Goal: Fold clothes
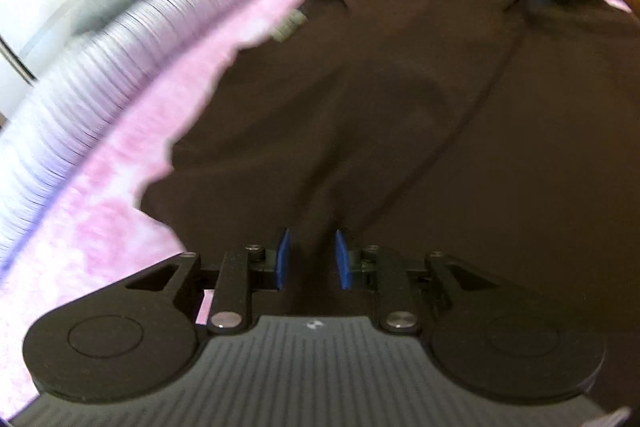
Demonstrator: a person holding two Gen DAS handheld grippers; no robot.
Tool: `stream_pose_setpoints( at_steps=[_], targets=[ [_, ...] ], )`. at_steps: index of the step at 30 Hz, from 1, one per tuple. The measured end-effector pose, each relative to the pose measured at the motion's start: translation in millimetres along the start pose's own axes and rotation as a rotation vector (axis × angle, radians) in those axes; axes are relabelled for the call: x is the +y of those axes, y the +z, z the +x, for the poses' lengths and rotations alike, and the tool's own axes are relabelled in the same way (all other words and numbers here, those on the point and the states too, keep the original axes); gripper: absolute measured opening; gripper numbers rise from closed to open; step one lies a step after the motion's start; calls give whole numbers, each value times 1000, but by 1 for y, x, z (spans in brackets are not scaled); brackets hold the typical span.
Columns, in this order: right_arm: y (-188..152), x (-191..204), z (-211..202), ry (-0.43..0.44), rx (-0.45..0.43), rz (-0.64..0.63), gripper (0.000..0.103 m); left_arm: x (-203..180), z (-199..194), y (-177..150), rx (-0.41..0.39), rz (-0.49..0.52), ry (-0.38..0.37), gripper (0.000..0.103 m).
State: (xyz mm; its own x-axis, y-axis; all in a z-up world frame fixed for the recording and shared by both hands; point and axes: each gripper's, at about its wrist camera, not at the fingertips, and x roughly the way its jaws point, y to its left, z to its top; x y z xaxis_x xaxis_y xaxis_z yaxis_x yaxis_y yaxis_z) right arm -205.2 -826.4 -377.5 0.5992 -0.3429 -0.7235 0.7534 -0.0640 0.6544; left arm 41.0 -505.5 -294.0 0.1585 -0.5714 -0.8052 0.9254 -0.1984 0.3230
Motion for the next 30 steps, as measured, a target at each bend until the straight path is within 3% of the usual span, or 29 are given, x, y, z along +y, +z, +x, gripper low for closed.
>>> stream_pose_setpoints(
  at_steps=[4,10,14,16,18,20,30],
  targets=[
    [17,16,-9,56,-61,-167,5,-10,5,-1,34,35,-22,20],
    [16,6,-9,9,-36,-223,5,-13,-13,6,11,-20,0,24],
    [15,0,-9,-21,-18,-260,6,-14,-3,3,87,-65,-17,25],
    [14,-4,-9,-37,-10,-278,12,-15,-8,1,90,-75,-10,25],
    [14,-7,-16,-58,-20,-277,30,-16,-18,2,74,-102,-15,25],
    [13,-11,-25,-81,-37,-269,36,-21,-25,2,78,-108,-30,25],
    [-7,-38,-97,-174,-53,-194,40,-66,-58,12,12,-56,-162,27]
  ],
)
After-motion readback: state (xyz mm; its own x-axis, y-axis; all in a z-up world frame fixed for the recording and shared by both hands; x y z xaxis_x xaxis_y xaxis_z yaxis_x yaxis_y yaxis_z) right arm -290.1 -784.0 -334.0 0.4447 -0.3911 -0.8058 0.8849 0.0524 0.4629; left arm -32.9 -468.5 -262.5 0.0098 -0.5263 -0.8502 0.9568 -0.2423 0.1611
